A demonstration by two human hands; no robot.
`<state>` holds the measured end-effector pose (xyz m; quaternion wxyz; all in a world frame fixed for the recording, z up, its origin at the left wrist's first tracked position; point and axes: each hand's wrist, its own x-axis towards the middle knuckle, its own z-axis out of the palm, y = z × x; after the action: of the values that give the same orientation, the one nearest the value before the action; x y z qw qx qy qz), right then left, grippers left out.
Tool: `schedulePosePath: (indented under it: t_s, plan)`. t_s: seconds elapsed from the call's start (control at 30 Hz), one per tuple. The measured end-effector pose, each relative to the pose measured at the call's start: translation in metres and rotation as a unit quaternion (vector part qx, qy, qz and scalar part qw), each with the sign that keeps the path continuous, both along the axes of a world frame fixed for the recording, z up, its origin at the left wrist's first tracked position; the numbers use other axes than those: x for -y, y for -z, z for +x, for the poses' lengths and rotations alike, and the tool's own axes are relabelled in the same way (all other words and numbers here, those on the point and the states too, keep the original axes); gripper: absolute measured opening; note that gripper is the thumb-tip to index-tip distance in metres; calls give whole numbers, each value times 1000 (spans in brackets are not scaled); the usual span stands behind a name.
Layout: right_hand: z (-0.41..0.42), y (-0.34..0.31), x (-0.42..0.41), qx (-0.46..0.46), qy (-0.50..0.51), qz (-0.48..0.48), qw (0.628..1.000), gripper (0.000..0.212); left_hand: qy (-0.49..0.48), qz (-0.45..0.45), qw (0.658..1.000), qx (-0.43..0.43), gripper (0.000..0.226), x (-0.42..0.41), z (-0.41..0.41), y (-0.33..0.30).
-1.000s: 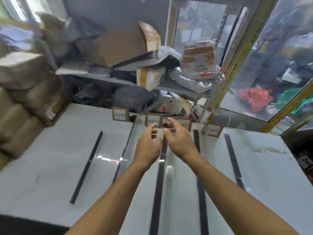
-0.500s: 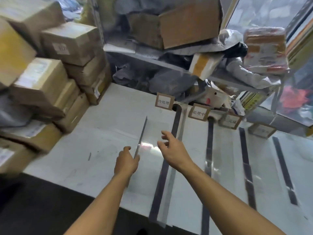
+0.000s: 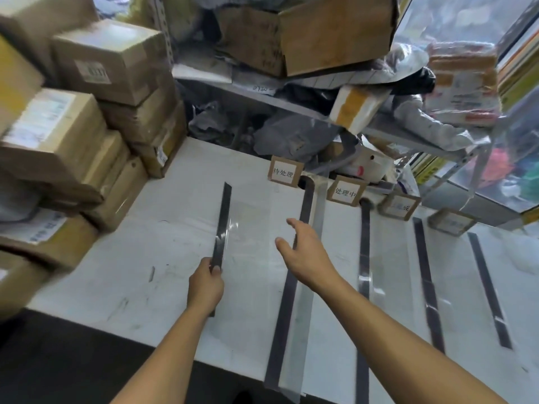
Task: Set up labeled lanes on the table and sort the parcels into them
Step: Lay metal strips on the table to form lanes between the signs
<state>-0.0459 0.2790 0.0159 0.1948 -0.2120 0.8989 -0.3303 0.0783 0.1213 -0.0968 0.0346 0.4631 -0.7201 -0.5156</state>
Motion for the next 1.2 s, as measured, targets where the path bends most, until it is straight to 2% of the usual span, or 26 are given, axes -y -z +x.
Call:
schedulePosePath:
  t_s: [0.1,0.23,0.33,0.43,0.6,0.7,0.8,1.0,1.2]
  plan:
    - [-6,-17,13,58,21,-23,998,76,-12,35,997,-64,15,4,-10,-27]
    - [-18,-52,11,109,23,-116,987,72,15,35,991,-131,10,-17,-40,-71]
    - [-28,-80,-13,110,34,-180,977,70,57,47,980,-187,26,-54,-63,-101]
    - [-44,-103,-56,85,62,-183,977,53,85,52,972,-213,34,-103,-84,-124]
    - [-77,-133,-162,60,110,-167,978,54,141,92,957,-236,54,-204,-117,-149]
    - [-91,-145,-235,55,144,-162,975,52,201,116,945,-232,62,-273,-134,-162]
    - [-101,-154,-312,38,172,-140,974,54,250,127,934,-222,61,-347,-149,-171]
    - [-121,-144,-454,46,222,-78,971,55,281,193,916,-209,30,-484,-178,-175]
    - [-116,-95,-542,53,219,-15,974,53,293,240,918,-116,22,-573,-181,-142]
